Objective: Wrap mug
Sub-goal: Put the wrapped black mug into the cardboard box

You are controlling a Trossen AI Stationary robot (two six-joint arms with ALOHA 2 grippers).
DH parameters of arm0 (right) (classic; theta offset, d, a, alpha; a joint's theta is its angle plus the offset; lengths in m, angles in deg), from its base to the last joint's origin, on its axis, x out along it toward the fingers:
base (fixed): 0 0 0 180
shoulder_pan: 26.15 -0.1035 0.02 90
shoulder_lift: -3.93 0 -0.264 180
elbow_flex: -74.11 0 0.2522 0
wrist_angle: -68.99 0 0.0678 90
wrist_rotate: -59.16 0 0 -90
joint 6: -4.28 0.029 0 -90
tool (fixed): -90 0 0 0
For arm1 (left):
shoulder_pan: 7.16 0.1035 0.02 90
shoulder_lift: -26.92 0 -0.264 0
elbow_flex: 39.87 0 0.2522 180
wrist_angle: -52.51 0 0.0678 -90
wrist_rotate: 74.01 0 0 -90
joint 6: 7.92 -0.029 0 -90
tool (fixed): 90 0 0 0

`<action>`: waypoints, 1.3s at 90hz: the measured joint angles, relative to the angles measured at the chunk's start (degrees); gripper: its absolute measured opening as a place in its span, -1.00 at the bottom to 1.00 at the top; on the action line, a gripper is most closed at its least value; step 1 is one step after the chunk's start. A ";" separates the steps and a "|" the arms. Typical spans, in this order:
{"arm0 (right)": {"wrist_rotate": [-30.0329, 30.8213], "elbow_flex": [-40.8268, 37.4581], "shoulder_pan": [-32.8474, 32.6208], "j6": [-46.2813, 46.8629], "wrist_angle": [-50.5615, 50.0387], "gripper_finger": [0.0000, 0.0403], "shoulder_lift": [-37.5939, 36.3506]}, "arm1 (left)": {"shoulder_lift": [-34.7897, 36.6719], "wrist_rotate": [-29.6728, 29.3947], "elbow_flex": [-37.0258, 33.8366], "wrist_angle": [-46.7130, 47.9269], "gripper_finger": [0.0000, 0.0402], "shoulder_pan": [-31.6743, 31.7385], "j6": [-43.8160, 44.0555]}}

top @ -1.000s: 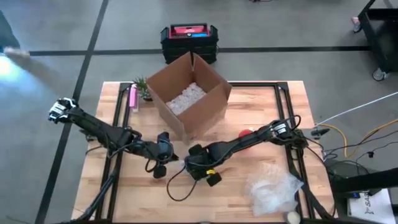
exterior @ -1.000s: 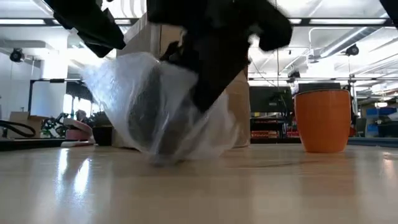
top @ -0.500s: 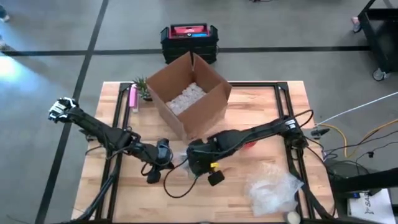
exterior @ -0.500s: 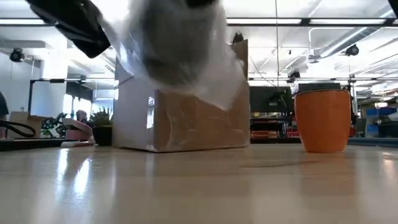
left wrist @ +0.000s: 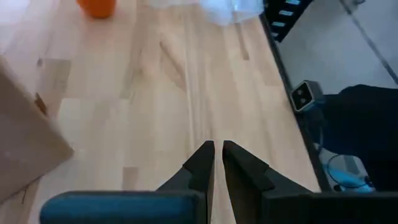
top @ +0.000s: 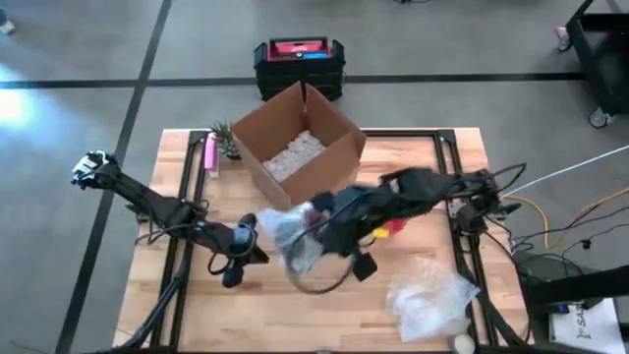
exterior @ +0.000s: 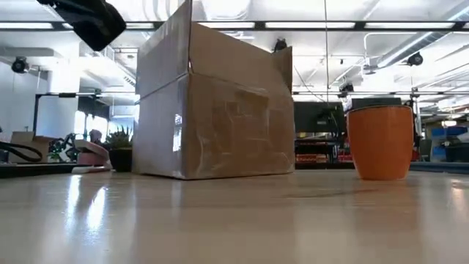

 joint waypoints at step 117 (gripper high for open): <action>-0.35 -0.11 34.18 17.53 -4.05 -0.61 24.38 | -3.91 -2.99 -0.83 2.07 -0.90 0.00 3.01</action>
